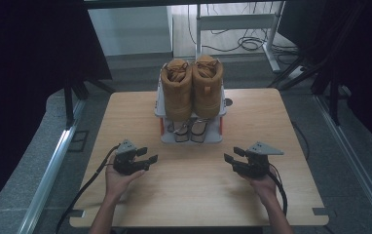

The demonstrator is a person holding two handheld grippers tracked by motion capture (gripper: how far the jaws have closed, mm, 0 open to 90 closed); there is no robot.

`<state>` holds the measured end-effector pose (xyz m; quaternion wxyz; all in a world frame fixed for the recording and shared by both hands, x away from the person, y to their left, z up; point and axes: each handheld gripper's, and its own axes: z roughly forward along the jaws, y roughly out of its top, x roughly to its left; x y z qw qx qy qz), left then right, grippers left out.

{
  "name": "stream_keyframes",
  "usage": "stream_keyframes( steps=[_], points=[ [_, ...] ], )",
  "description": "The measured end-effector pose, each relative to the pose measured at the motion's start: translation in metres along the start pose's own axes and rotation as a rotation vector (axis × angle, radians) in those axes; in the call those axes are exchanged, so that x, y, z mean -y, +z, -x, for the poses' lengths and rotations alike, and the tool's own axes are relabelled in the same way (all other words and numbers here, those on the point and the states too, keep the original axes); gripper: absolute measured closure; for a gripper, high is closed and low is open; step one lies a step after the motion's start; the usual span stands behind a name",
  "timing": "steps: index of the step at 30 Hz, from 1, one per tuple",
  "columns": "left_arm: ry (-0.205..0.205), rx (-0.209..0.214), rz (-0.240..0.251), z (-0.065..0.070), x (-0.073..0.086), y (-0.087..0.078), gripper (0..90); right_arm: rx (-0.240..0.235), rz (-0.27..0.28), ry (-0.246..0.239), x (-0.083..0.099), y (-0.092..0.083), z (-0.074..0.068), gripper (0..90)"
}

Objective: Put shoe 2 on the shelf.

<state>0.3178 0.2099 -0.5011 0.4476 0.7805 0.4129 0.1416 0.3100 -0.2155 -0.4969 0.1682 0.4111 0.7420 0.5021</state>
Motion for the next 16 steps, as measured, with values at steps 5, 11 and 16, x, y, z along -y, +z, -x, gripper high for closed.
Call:
stream_keyframes(
  steps=[5,11,16],
  points=[
    [-0.025,0.023,-0.009,0.002,0.012,0.001,39.2,0.007,-0.038,0.017,0.019,0.002,0.006,45.7],
    [-0.028,0.022,-0.006,0.003,0.014,0.0,39.0,0.02,-0.025,0.012,0.019,0.003,0.006,46.4],
    [-0.033,0.018,-0.004,0.002,0.016,-0.002,38.9,0.03,-0.019,0.02,0.02,0.002,0.007,44.6]
  ],
)
